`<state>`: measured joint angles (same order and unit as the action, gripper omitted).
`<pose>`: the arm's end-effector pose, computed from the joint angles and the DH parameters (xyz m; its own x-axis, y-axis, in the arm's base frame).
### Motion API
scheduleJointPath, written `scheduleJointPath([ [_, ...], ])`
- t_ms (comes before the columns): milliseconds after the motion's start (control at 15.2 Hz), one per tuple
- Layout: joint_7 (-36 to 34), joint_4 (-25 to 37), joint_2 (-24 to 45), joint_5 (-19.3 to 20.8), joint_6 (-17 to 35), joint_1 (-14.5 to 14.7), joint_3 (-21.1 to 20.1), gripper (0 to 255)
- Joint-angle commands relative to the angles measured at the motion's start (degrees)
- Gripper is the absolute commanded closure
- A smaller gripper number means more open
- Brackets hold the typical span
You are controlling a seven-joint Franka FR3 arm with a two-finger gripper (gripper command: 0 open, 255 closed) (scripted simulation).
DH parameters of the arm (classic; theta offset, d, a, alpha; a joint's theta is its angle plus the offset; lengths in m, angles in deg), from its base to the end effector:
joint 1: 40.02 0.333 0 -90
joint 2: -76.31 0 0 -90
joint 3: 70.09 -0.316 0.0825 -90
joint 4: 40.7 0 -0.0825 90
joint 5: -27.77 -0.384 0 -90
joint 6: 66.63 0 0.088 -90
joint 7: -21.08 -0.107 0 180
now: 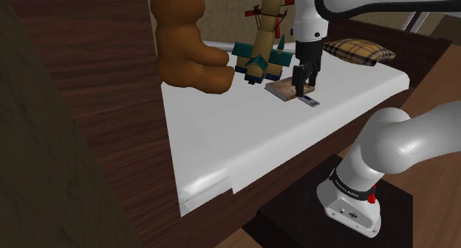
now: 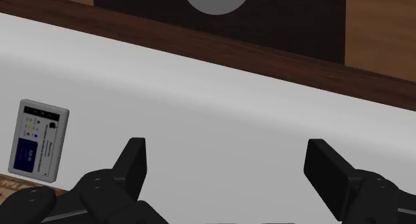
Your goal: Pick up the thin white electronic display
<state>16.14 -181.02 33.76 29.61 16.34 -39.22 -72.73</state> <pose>0.2961 0.0164 0.5254 0.9671 -0.0515 -0.2493 -0.0312 -0.9959 0.0847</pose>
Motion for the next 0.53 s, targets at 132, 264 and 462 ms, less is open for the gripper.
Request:
scheduleJointPath([
  [132,1.9,-2.5,-1.4,1.9,3.0,-1.3,2.4,0],
  [264,3.8,-4.8,-2.4,3.8,6.1,-2.8,4.9,0],
  [462,6.7,-7.8,-3.2,6.7,11.0,-5.0,8.9,0],
])
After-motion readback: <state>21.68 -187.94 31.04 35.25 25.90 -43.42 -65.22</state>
